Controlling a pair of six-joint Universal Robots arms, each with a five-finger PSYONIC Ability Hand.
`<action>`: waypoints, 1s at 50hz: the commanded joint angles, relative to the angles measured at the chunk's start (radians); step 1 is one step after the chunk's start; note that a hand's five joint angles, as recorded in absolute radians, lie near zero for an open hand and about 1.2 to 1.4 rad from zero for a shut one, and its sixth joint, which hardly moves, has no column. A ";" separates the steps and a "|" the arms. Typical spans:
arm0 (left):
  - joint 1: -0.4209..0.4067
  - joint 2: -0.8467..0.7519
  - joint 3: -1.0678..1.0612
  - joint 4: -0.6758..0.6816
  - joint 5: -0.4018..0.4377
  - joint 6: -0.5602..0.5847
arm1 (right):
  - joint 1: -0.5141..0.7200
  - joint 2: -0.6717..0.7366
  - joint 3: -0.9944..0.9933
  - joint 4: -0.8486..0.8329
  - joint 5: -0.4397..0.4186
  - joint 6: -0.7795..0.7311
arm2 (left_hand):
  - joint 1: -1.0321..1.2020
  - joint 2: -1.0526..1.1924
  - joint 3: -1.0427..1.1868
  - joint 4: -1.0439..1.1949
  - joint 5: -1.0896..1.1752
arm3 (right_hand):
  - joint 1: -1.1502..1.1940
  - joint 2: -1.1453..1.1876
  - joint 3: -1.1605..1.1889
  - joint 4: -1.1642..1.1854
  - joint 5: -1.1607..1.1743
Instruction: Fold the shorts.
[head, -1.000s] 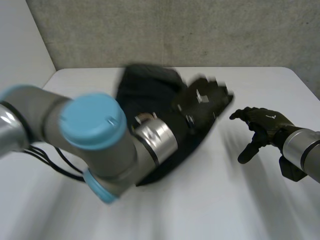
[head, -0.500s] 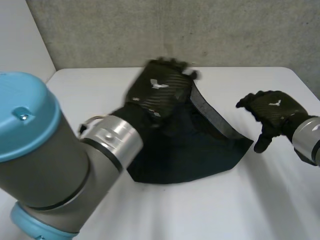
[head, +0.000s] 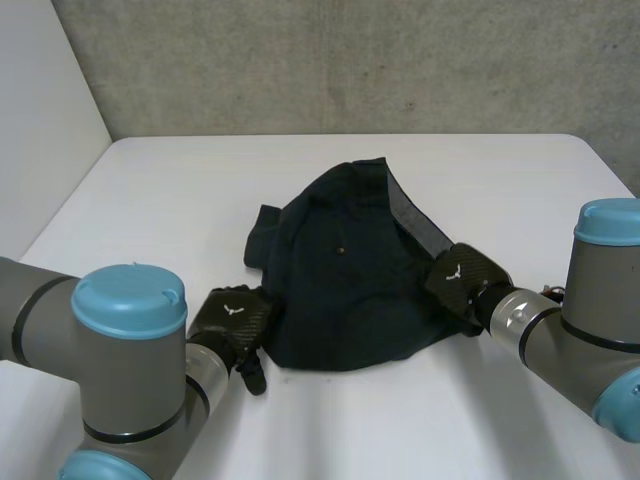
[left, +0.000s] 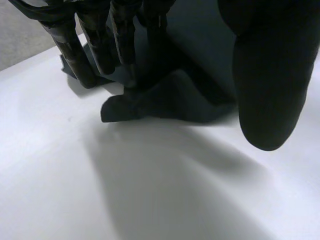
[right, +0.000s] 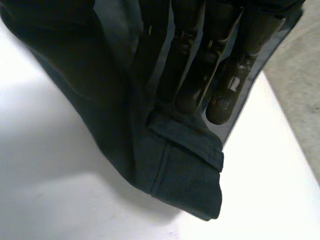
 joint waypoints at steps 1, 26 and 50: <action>-0.006 -0.038 0.027 0.050 -0.004 0.004 | 0.006 -0.065 0.009 -0.036 -0.003 0.141 | 0.048 0.044 0.046 0.042 0.042 | 0.442 0.241 0.256 0.254 0.281; 0.013 -0.014 0.137 0.169 -0.012 0.012 | -0.002 -0.304 -0.004 0.070 -0.004 0.524 | 1.084 1.080 1.082 1.078 1.078 | 0.442 0.241 0.256 0.254 0.281; 0.000 0.224 0.111 0.104 0.030 0.159 | 0.009 -0.168 -0.167 0.385 -0.015 0.657 | 1.084 1.080 1.082 1.078 1.078 | -0.780 -0.981 -0.966 -0.967 -0.941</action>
